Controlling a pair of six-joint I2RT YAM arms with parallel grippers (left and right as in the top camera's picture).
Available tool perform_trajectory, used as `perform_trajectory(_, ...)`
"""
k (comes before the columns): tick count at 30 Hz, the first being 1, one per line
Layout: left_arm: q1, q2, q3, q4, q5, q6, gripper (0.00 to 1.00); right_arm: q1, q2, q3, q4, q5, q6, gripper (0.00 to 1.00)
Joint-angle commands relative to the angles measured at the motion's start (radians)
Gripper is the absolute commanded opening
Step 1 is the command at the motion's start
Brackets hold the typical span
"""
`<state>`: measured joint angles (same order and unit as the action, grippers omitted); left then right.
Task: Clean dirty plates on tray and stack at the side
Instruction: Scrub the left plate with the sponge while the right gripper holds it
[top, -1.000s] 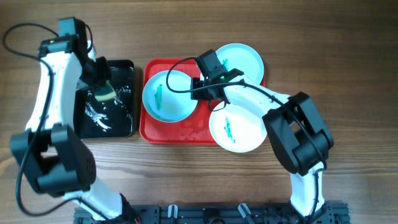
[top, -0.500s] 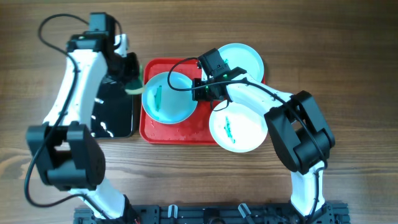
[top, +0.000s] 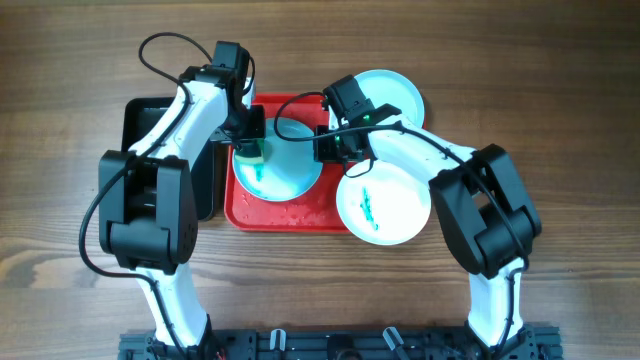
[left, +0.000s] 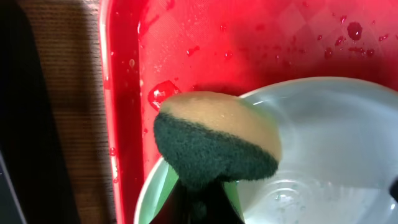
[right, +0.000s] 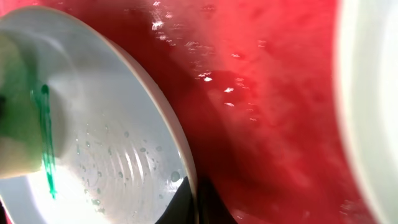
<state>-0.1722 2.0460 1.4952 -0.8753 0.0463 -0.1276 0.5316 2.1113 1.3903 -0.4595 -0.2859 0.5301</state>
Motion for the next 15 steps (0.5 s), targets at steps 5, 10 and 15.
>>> perform_trajectory(5,-0.023,0.028,-0.032,0.013,-0.033,0.008,0.04,0.004,-0.017,0.000,-0.026,0.106,-0.026,0.04)
perform_trajectory(10,-0.085,0.092,-0.091,0.042,-0.012,0.000,0.04,0.004,-0.017,0.000,-0.024,0.106,-0.031,0.04)
perform_trajectory(15,-0.111,0.095,-0.084,0.061,0.435,0.146,0.04,0.005,-0.017,0.000,-0.020,0.106,-0.032,0.04)
